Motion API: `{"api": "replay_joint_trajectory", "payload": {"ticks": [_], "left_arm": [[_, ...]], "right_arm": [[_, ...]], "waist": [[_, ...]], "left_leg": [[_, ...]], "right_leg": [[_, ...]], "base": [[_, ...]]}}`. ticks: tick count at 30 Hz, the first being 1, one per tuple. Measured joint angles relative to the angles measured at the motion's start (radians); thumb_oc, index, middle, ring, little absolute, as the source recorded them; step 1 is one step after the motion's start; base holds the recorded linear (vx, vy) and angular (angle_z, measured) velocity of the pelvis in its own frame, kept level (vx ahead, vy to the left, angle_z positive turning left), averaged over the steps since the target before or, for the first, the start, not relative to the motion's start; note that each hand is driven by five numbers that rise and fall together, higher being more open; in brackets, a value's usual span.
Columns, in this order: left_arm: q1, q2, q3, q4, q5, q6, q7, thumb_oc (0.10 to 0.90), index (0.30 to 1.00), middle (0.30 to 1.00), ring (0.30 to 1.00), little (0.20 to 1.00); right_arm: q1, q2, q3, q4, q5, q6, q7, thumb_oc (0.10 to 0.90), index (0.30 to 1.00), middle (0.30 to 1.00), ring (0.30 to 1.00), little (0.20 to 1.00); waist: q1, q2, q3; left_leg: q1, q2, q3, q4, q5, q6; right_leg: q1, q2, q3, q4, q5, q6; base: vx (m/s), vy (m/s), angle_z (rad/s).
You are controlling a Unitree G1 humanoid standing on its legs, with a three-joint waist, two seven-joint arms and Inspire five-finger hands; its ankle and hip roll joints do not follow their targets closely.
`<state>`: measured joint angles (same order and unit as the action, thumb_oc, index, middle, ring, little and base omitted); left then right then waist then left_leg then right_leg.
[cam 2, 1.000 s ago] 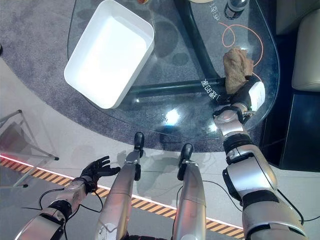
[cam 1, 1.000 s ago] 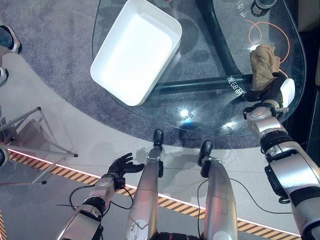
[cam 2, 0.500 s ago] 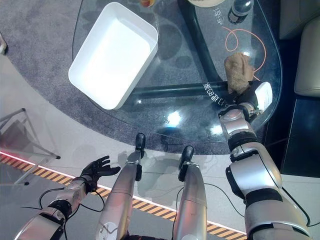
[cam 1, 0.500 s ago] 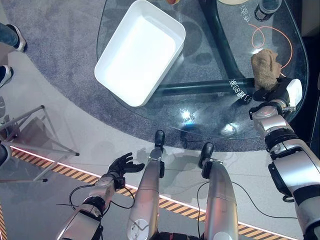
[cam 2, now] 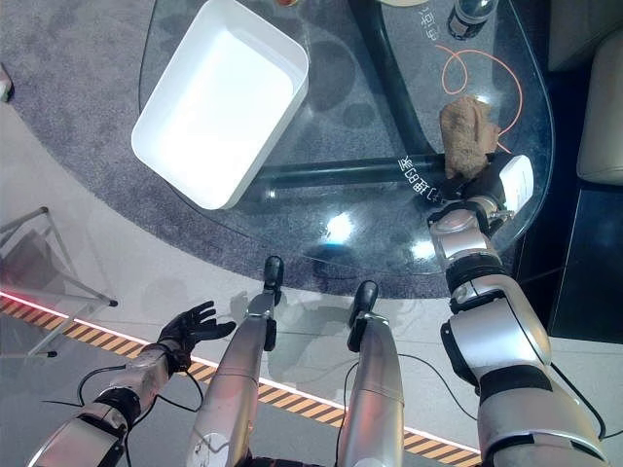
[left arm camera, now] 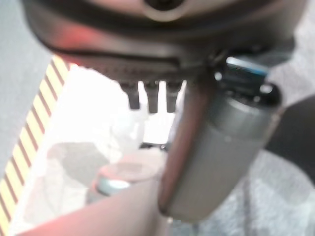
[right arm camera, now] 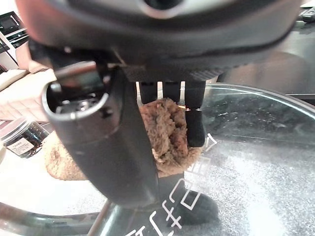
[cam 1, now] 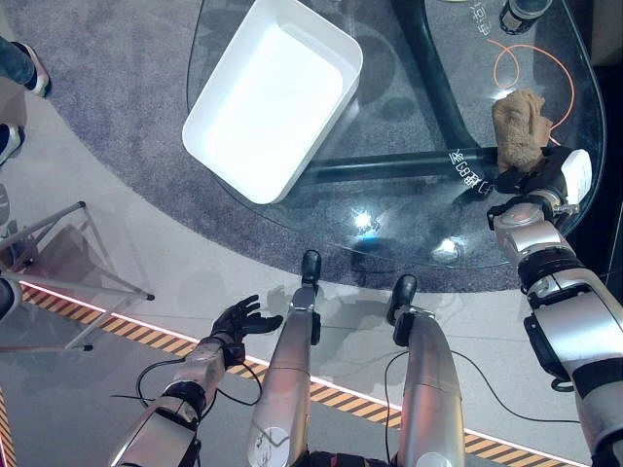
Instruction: Wipe the table with a cloth and put it in the basket.
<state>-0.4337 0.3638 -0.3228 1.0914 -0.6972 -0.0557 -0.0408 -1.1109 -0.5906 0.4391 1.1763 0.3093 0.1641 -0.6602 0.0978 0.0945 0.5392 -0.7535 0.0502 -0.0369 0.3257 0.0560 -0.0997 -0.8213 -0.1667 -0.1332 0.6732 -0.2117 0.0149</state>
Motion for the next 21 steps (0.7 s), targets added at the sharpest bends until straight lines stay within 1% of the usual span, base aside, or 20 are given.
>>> {"api": "replay_joint_trajectory", "payload": {"ticks": [1,2,4,7,9,11,13,18,21], "left_arm": [[0.001,0.0,0.005,-0.005,-0.009,-0.001,0.008,0.8,0.9,0.9,0.9,0.9],[0.001,-0.001,0.034,-0.023,-0.062,-0.006,0.037,0.8,0.9,0.9,0.9,0.9],[0.0,-0.001,0.073,-0.056,-0.117,-0.026,0.08,0.8,0.9,0.9,0.9,0.9],[-0.007,0.0,0.139,-0.135,-0.21,-0.076,0.166,0.8,0.9,0.9,0.9,0.9],[-0.02,0.002,0.159,-0.173,-0.247,-0.117,0.206,0.8,0.9,0.9,0.9,0.9],[-0.051,0.004,0.187,-0.212,-0.284,-0.146,0.249,0.8,0.9,0.9,0.9,0.9],[-0.082,0.006,0.194,-0.233,-0.298,-0.172,0.276,0.8,0.9,0.9,0.9,0.9],[-0.133,0.007,0.194,-0.248,-0.304,-0.176,0.297,0.8,0.9,0.9,0.9,0.9],[-0.132,0.006,0.194,-0.244,-0.309,-0.173,0.315,0.8,0.9,0.9,0.9,0.9]], "right_arm": [[0.003,0.0,0.0,-0.007,0.0,-0.001,-0.002,0.1,0.3,0.3,0.3,0.2],[0.021,-0.001,-0.004,-0.035,0.0,-0.004,-0.014,0.1,0.3,0.3,0.3,0.2],[0.039,-0.002,-0.01,-0.073,0.005,-0.006,-0.028,0.1,0.3,0.3,0.3,0.2],[0.094,-0.001,-0.032,-0.146,0.009,-0.028,-0.057,0.1,0.3,0.3,0.3,0.2],[0.112,0.0,-0.039,-0.174,0.01,-0.036,-0.069,0.1,0.3,0.3,0.3,0.2],[0.125,0.001,-0.042,-0.199,0.01,-0.036,-0.079,0.1,0.3,0.3,0.3,0.2],[0.129,0.005,-0.041,-0.212,0.01,-0.036,-0.085,0.1,0.3,0.3,0.3,0.2],[0.129,0.008,-0.038,-0.236,0.009,-0.035,-0.085,0.1,0.3,0.3,0.3,0.2],[0.129,0.005,-0.006,-0.277,0.002,-0.03,-0.08,0.1,0.3,0.3,0.3,0.2]], "waist": [[-0.001,0.0,0.0],[-0.002,0.0,0.0],[-0.005,0.0,0.0],[-0.005,0.0,0.001],[-0.005,0.0,0.001],[-0.005,0.0,0.001],[-0.004,0.0,0.001],[-0.007,-0.001,0.001],[-0.022,-0.002,0.001]], "left_leg": [[0.0,0.0,0.0,0.0,0.0,0.0],[0.0,0.0,0.0,-0.002,0.0,0.0],[0.0,0.0,0.0,-0.007,0.002,0.001],[0.0,0.0,-0.001,-0.01,0.004,0.003],[0.0,0.0,-0.001,-0.01,0.005,0.002],[0.0,0.0,-0.003,-0.012,0.007,-0.001],[-0.001,0.0,-0.003,-0.013,0.007,-0.001],[-0.007,0.0,-0.004,-0.014,0.007,-0.001],[-0.02,0.0,-0.004,-0.014,0.007,-0.001]], "right_leg": [[0.0,0.0,0.0,0.0,0.0,0.0],[-0.001,0.001,0.0,0.0,0.0,0.0],[-0.003,0.001,0.0,-0.001,0.0,0.0],[-0.004,0.001,0.0,0.001,0.002,0.001],[-0.004,0.001,-0.001,0.001,0.002,0.001],[-0.004,0.001,-0.002,0.001,0.002,0.001],[-0.004,0.001,-0.003,0.0,0.001,0.001],[-0.009,0.001,-0.005,-0.005,0.001,0.001],[-0.019,0.001,-0.006,-0.008,0.001,0.001]], "base": [[0.0,0.0,0.0],[0.0,0.0,0.0],[0.0,0.0,0.0],[0.0,-0.013,0.01],[-0.01,-0.057,0.0],[-0.01,-0.038,0.02],[0.0,0.0,0.0],[0.0,0.0,0.0],[0.0,0.0,0.0]]}}
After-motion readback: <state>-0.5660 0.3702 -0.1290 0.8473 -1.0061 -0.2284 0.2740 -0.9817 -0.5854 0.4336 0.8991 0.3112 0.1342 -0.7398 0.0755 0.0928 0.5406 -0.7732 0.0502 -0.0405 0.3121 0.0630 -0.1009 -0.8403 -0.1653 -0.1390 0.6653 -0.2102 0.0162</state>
